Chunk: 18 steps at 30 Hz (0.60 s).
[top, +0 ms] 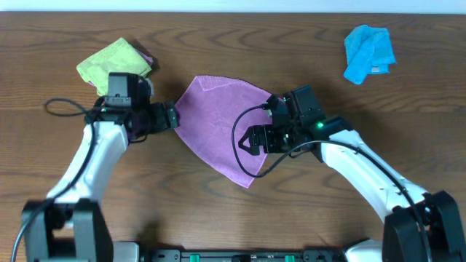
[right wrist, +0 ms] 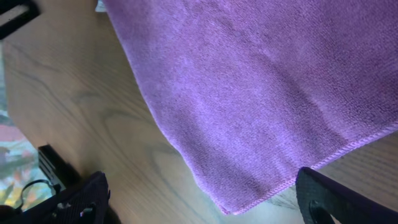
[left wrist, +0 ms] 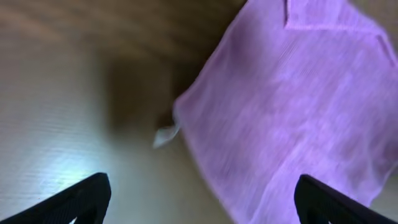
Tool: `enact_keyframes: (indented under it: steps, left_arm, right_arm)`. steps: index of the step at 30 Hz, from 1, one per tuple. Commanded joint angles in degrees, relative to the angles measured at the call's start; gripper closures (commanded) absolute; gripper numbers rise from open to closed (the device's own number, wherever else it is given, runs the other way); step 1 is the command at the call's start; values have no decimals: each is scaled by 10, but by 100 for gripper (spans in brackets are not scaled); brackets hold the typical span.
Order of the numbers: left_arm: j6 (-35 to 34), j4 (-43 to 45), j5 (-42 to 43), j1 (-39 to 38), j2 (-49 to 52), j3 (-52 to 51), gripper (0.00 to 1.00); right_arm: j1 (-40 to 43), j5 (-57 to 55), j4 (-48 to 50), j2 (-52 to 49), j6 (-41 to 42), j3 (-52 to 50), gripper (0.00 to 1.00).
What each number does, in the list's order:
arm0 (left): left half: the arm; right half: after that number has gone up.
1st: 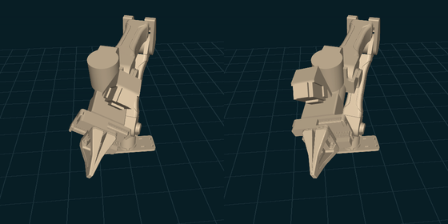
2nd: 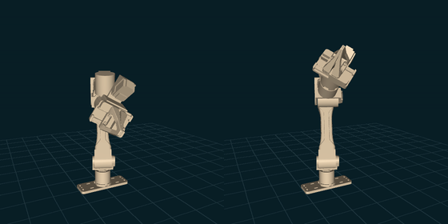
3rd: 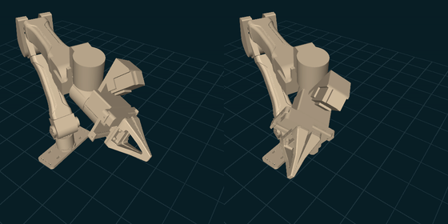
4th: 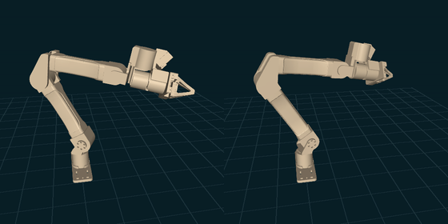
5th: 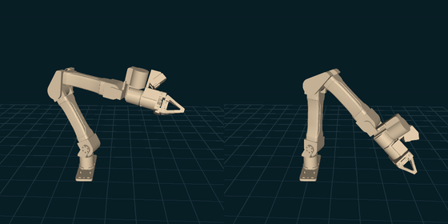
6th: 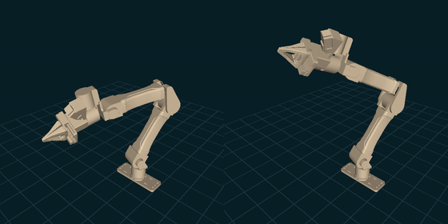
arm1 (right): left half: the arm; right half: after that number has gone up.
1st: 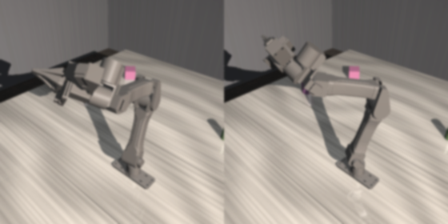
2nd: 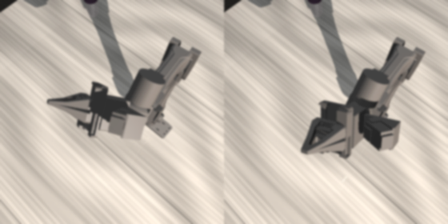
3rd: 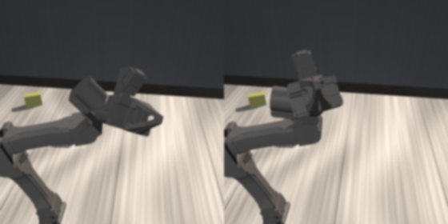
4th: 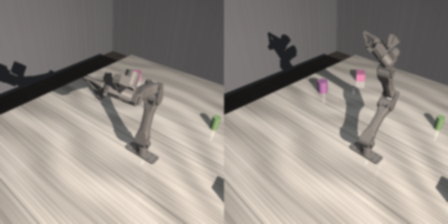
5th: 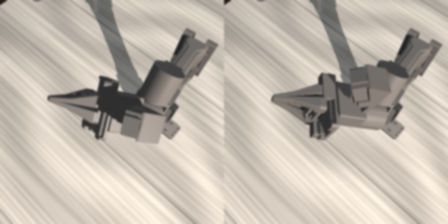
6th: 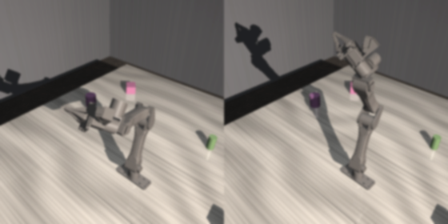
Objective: Fold the cloth
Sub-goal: 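Grasp the cloth's left corner with the left gripper, right holds other corner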
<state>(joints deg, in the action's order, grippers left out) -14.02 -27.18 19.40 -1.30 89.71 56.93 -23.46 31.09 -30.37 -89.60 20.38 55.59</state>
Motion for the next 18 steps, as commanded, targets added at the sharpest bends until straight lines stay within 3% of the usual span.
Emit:
enact_keyframes:
  steps: [1, 10, 18]
  left_arm:
    - [-19, 35, 47, -1, 37, 7, 4]
    - [-30, 150, 107, -1, 112, 7, 5]
    - [-44, 169, 130, -1, 152, 7, 3]
  right_arm:
    - [2, 14, -3, 28, 6, -2, 5]
    - [2, 14, -18, 59, 6, -2, 5]
    - [2, 14, -20, 59, 6, -2, 4]
